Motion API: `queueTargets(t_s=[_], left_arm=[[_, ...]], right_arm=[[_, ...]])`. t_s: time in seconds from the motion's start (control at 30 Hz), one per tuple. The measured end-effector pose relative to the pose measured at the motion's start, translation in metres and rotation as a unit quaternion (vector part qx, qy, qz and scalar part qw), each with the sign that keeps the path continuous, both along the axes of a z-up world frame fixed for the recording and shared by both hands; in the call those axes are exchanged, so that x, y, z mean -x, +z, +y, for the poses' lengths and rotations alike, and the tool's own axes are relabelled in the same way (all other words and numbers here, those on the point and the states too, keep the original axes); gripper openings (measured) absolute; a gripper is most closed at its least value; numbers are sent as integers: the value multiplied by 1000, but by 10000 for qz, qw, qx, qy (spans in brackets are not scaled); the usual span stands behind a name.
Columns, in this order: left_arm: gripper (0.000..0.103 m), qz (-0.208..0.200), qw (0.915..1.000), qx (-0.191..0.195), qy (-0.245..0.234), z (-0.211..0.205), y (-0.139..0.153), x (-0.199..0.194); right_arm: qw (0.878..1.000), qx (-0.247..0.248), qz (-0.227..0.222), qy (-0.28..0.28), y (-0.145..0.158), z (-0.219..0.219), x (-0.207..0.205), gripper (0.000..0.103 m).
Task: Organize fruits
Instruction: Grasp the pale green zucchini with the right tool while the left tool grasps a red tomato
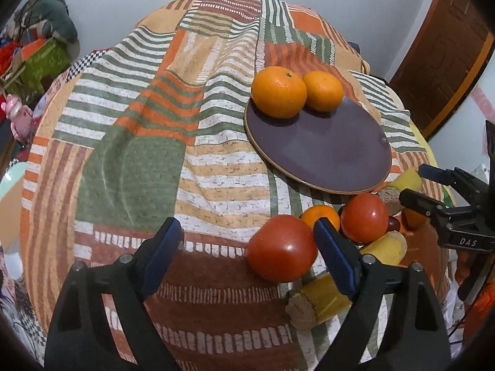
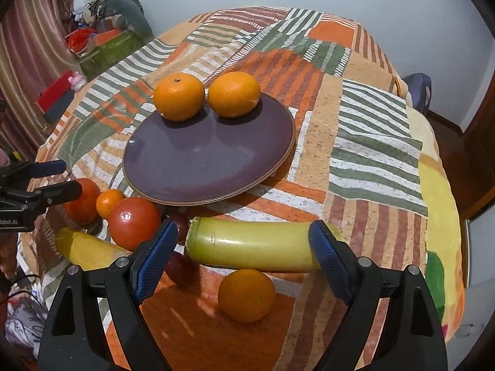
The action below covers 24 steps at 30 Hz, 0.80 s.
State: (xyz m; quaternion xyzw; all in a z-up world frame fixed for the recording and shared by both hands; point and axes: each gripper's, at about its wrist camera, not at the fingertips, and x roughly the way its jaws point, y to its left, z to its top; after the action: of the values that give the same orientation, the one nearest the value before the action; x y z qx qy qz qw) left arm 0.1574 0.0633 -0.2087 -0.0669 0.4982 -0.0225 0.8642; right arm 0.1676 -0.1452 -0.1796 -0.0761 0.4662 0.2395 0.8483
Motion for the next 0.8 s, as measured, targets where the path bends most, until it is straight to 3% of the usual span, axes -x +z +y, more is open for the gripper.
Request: queueTargets(t_s=[0.3,0.67,0.8], left_arm=[[88,7,9996,-219,-150,-12,-3,-1],[88,61,9999,-70,-83,-9,-10,-3],[79,58,9998,9,-168,-11,-13,-3]], right_arm=[[9996,235,-148,-18,-4,-4,-1,89],[9984,326,-107,-452,0,-40,-10,89],[9971,83,-199,-731,17,-57,-6,89]])
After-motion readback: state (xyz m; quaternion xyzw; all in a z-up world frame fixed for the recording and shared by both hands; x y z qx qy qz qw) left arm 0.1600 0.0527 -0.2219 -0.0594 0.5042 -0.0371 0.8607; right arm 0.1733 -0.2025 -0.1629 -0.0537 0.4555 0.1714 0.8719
